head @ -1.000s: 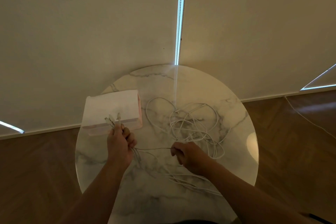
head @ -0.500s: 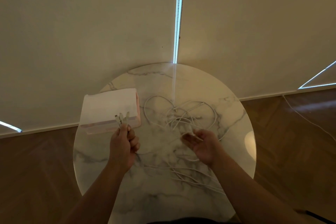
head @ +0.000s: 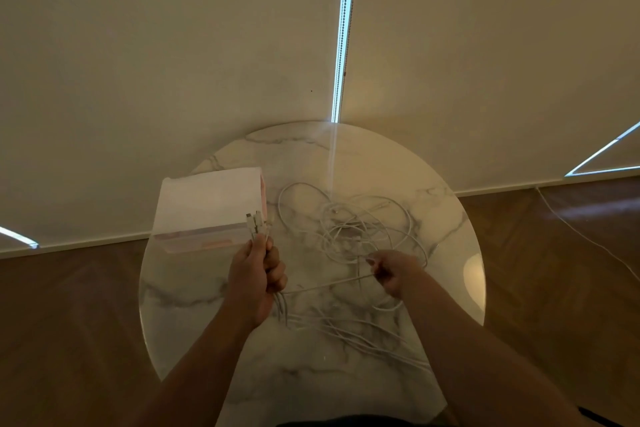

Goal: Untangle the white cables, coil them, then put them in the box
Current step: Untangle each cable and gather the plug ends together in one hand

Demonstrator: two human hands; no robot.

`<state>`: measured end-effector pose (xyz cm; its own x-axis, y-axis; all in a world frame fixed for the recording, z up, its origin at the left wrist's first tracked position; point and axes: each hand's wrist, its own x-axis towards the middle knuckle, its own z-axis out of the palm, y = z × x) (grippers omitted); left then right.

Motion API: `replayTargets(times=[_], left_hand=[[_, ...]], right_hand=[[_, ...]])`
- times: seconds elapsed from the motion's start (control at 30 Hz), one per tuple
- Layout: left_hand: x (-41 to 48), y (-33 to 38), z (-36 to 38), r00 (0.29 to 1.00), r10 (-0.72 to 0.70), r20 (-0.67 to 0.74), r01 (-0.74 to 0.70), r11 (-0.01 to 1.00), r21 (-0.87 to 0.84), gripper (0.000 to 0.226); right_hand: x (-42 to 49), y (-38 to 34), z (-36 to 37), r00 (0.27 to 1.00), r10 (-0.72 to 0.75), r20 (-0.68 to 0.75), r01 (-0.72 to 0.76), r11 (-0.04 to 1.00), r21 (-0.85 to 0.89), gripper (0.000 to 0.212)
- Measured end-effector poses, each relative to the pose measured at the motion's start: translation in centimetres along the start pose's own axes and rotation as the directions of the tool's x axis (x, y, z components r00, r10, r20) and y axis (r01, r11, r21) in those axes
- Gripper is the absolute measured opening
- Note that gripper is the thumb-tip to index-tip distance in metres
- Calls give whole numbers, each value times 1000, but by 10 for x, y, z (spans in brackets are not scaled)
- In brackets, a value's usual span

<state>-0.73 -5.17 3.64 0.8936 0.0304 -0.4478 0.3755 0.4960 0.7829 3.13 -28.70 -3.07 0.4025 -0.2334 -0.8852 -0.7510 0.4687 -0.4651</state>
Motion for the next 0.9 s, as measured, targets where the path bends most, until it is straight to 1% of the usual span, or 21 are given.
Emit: replayTargets(times=[0.03, 0.07, 0.1, 0.13, 0.17, 0.2, 0.23, 0.27, 0.33, 0.37, 0.4, 0.47, 0.5, 0.53, 0.57, 0.63, 0.67, 0.73, 0.8, 0.83, 0.9], left_hand=[[-1, 0, -1, 1000, -10, 1, 10, 1000, 0, 34], [-3, 1, -1, 1000, -19, 4, 19, 1000, 0, 34], [-4, 2, 0, 1000, -25, 8, 25, 1000, -1, 34], [-5, 3, 1, 1000, -28, 13, 28, 1000, -6, 35], [-6, 5, 2, 999, -29, 16, 29, 1000, -11, 35], [-6, 7, 3, 999, -28, 18, 28, 999, -21, 35], [-5, 9, 4, 1000, -26, 17, 26, 999, -36, 35], [-5, 12, 5, 1000, -24, 14, 25, 998, -56, 35], [-5, 16, 8, 1000, -20, 5, 20, 994, -105, 35], [-4, 19, 9, 1000, -15, 3, 15, 992, -126, 35], [-4, 20, 12, 1000, -7, 2, 7, 990, -138, 35], [-2, 23, 17, 1000, 9, 3, -9, 990, -144, 36], [-1, 25, 19, 1000, 17, 5, -16, 989, -149, 36], [-1, 27, 19, 1000, 21, 6, -20, 988, -153, 36], [0, 27, 18, 1000, 23, 6, -21, 988, -154, 37], [0, 26, 11, 1000, 17, -5, -18, 988, -152, 37], [0, 25, 7, 1000, 12, -11, -13, 989, -150, 37], [-2, 19, 1, 1000, -1, -14, -1, 990, -141, 36], [-4, 15, 0, 1000, -17, -11, 16, 991, -130, 36], [-5, 14, 1, 1000, -23, -7, 22, 992, -126, 36], [-6, 14, 3, 1000, -22, -9, 21, 992, -124, 36]], right_hand=[[-4, -12, 4, 996, -83, 21, 85, 989, -123, 10], [-12, -25, 10, 981, -179, 71, 192, 942, -277, 15], [-23, -38, 15, 957, -248, 151, 290, 859, -422, 18], [-34, -50, 21, 935, -275, 226, 354, 770, -531, 19], [-44, -61, 26, 920, -281, 274, 391, 712, -583, 19], [-51, -71, 30, 909, -293, 296, 415, 696, -586, 21], [-56, -79, 33, 901, -313, 301, 431, 732, -527, 24], [-59, -86, 36, 891, -336, 307, 442, 799, -407, 28], [-66, -101, 42, 851, -377, 366, 421, 906, -46, 32], [-70, -107, 45, 814, -405, 417, 385, 913, 136, 32], [-75, -112, 47, 768, -447, 458, 345, 892, 292, 32], [-79, -118, 49, 703, -534, 470, 276, 814, 511, 31], [-78, -118, 48, 701, -545, 460, 255, 794, 552, 29], [-76, -118, 46, 721, -521, 456, 252, 811, 529, 25], [-73, -116, 44, 756, -467, 459, 257, 856, 448, 21], [-65, -110, 36, 825, -303, 477, 247, 953, 178, 21], [-60, -107, 31, 856, -226, 466, 228, 972, 52, 21], [-54, -102, 25, 899, -148, 412, 203, 975, -93, 22], [-53, -99, 26, 911, -144, 387, 213, 967, -142, 22], [-53, -100, 27, 909, -165, 383, 231, 964, -131, 22], [-56, -106, 32, 899, -239, 367, 269, 963, -32, 19]])
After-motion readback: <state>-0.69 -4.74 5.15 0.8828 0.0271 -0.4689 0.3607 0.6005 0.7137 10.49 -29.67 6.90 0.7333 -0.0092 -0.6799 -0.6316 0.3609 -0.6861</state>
